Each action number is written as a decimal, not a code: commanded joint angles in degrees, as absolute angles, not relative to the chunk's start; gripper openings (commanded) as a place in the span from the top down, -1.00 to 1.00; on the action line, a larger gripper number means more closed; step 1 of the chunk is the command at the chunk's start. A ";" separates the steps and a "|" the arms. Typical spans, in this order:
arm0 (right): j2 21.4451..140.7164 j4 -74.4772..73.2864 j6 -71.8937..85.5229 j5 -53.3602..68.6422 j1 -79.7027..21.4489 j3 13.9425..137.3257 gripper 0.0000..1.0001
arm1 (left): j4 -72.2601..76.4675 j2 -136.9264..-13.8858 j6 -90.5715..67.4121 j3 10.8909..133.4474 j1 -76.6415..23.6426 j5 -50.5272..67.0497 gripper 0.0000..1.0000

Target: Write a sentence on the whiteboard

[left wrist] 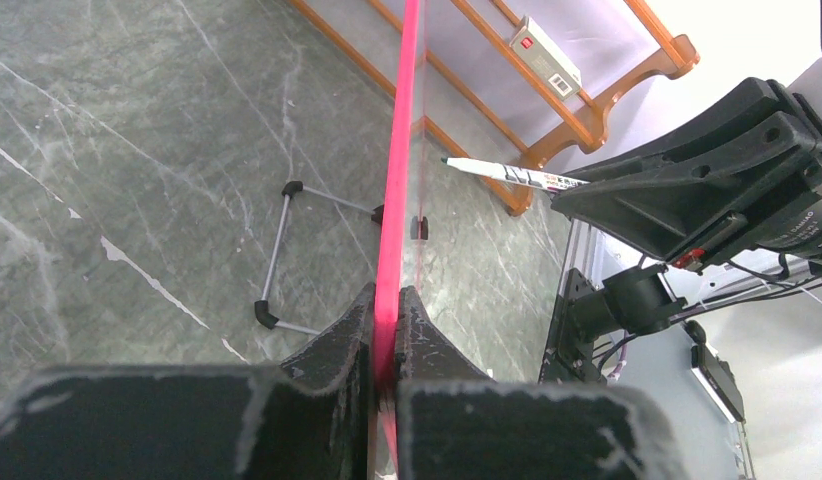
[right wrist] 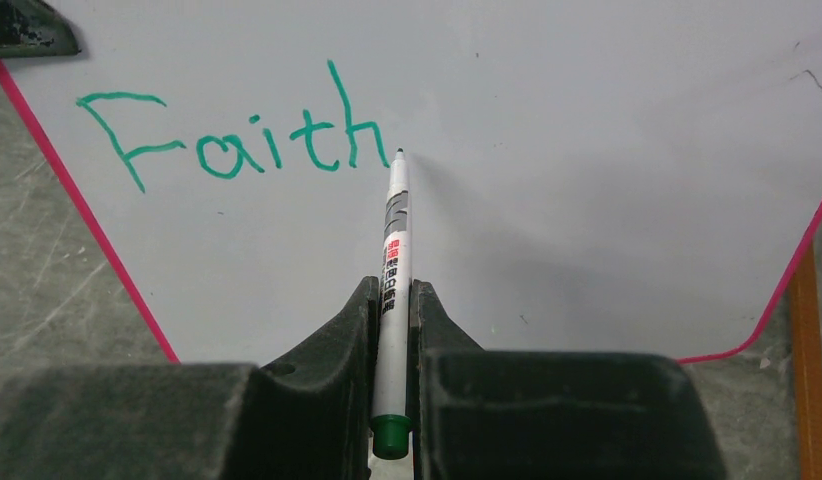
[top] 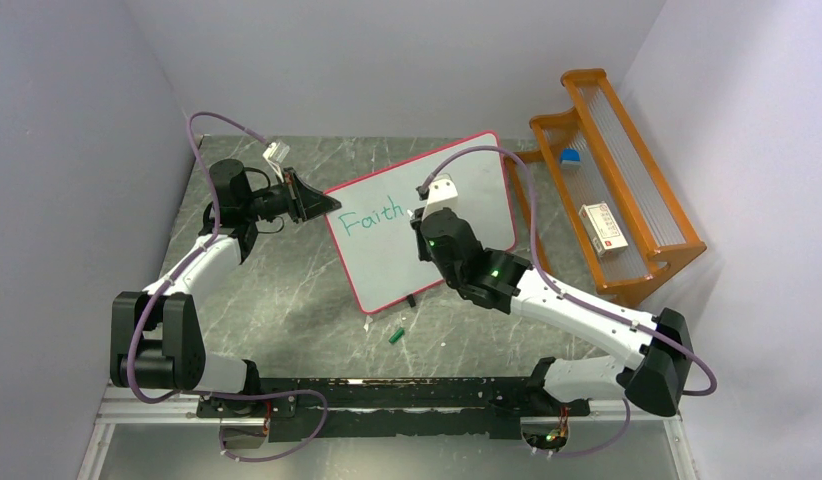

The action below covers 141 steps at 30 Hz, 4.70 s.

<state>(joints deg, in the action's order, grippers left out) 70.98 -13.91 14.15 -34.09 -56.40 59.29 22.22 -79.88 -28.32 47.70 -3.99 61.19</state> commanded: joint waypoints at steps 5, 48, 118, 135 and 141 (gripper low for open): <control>69.61 -11.64 14.22 -35.12 -54.75 57.32 1.00 | 16.88 -81.28 -24.81 47.29 -5.45 60.84 0.90; 72.50 -7.52 11.35 -31.81 -50.28 58.93 1.00 | 16.66 -81.47 -24.61 47.35 -5.45 60.91 0.90; 72.10 -7.00 11.56 -30.73 -49.94 60.00 1.00 | 16.52 -81.39 -24.52 47.35 -5.45 60.86 0.90; 71.57 -7.64 11.56 -31.41 -49.86 59.52 1.00 | 16.57 -81.49 -24.62 47.36 -5.45 60.88 0.90; 69.82 -8.55 12.01 -31.87 -49.88 58.59 1.00 | 16.70 -81.47 -24.70 47.37 -5.45 60.91 0.90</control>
<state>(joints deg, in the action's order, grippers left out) 71.92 -8.45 11.75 -30.83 -50.33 58.28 21.39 -79.88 -27.83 47.99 -4.01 61.23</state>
